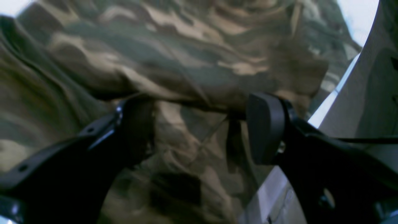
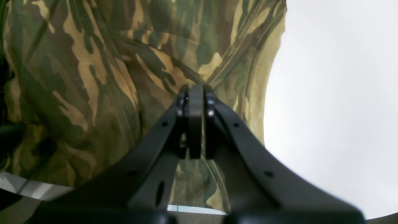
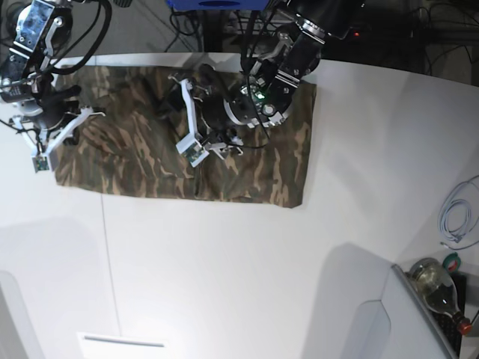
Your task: Layout the t-shirt on the table in an organized manner, then fold the t-shirt properly
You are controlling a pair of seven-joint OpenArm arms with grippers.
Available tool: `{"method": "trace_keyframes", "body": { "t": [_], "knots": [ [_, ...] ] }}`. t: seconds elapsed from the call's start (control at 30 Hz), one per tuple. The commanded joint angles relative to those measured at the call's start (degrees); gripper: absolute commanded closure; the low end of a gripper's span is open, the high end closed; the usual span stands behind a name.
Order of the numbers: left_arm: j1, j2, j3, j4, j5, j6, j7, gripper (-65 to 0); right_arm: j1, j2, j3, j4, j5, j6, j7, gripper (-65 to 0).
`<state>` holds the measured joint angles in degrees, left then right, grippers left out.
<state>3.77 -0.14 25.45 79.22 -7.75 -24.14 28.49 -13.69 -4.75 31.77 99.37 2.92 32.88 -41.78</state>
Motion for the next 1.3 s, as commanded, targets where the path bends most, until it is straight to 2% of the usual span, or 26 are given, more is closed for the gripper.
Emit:
{"method": "trace_keyframes", "body": {
  "t": [0.0, 0.1, 0.17, 0.2, 0.3, 0.33, 0.53, 0.7, 0.9, 1.07, 1.27],
  "knots": [
    [0.6, -0.7, -0.9, 2.9, -0.8, -0.4, -1.3, -45.6, 0.5, 0.3, 0.1, 1.1, 0.7, 0.0, 0.9, -0.8],
    [3.8, -2.9, -4.0, 9.7, -0.8, -0.4, -1.0, -45.1, 0.5, 0.3, 0.1, 1.1, 0.7, 0.1, 1.3, -0.8],
    [5.9, -5.3, -6.5, 13.4, -0.4, -0.4, -1.3, -39.2, 0.5, 0.3, 0.1, 1.2, 0.7, 0.1, 1.3, -0.8],
    [6.6, -6.4, -8.2, 14.0, -0.4, -0.4, -1.4, -32.1, 0.5, 0.3, 0.0, 1.2, 0.7, 0.2, 1.3, -0.8],
    [7.7, -8.9, -13.7, 12.9, -0.7, -0.4, -1.5, -4.1, 1.0, 0.3, -0.2, 1.3, 0.7, 0.2, 1.3, -0.8],
    [7.7, -9.3, -15.3, 11.9, -0.7, -0.4, -1.5, 0.0, 1.2, 0.3, -1.0, 1.3, 0.7, 0.2, 1.3, -0.8],
    [8.2, -10.1, -19.6, 8.5, -0.2, -0.4, -1.5, 0.0, 1.5, 0.3, -6.2, 1.3, 0.7, 0.2, 1.3, -0.8],
    [9.3, -10.9, -19.9, 4.5, -0.2, -0.4, -1.6, 0.0, 1.7, -0.7, -6.7, 1.3, 0.7, 0.2, 1.3, -0.8],
    [10.5, -12.7, -20.0, 0.7, -0.8, -0.4, -9.6, 0.0, 2.7, -0.8, -8.0, 1.3, 0.7, 0.3, 1.4, -0.8],
    [12.0, -12.9, -20.0, 6.2, -0.8, -0.4, -9.6, 0.0, 3.1, -0.7, -17.3, 1.5, 0.7, 0.3, 1.4, -0.8],
    [15.5, -13.8, -20.4, 9.8, -0.3, -0.4, -9.6, 0.0, 8.3, -0.4, -32.4, 0.1, 0.7, 0.4, 1.3, -0.8]
  ]
}}
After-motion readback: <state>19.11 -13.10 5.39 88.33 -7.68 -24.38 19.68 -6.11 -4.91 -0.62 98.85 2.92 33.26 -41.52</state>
